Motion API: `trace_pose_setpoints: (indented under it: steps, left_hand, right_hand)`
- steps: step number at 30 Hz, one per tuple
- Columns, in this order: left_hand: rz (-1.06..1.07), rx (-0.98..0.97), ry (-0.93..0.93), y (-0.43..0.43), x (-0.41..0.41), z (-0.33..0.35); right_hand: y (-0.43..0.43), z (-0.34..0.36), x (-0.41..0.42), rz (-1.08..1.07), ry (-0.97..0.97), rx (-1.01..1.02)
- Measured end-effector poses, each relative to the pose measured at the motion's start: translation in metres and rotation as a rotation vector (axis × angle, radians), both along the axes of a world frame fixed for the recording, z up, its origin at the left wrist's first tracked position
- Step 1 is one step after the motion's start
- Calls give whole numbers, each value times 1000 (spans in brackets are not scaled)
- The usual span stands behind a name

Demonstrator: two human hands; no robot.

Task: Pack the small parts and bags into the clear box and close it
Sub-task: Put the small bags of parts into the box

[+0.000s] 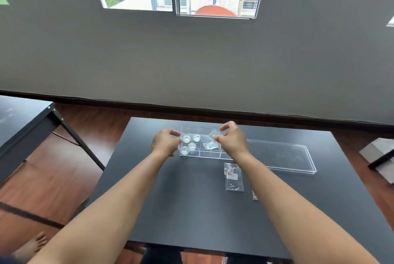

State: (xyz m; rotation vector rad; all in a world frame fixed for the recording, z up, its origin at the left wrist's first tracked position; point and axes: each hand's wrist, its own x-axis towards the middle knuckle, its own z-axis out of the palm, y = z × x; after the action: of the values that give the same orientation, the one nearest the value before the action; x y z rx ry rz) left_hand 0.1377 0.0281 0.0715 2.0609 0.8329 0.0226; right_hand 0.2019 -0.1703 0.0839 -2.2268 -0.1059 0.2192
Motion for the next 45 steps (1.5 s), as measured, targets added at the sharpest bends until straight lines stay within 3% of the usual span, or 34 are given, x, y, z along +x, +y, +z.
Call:
trace_pose_setpoints:
  steps: [5,18,25,33,39,45]
  left_hand:
    - [31,-89,-35,0,-2,-5]
    - [54,-105,-26,3,-1,-11]
    - [36,-84,-8,3,2,-13]
    - [-2,73,-4,-7,-10,-3]
    - [14,113,-177,-39,-34,5]
    - [-135,89,-81,-89,-50,-18]
  right_hand:
    - [22,-8,8,95,-95,-381]
    - [39,-24,13,221,-254,-747]
    - [24,-17,5,231,-213,-500]
    - [-17,0,-9,19,-181,-61]
    - [-65,-7,-33,-115,-129,8]
    - [-108,-27,-61,-255,-27,-59]
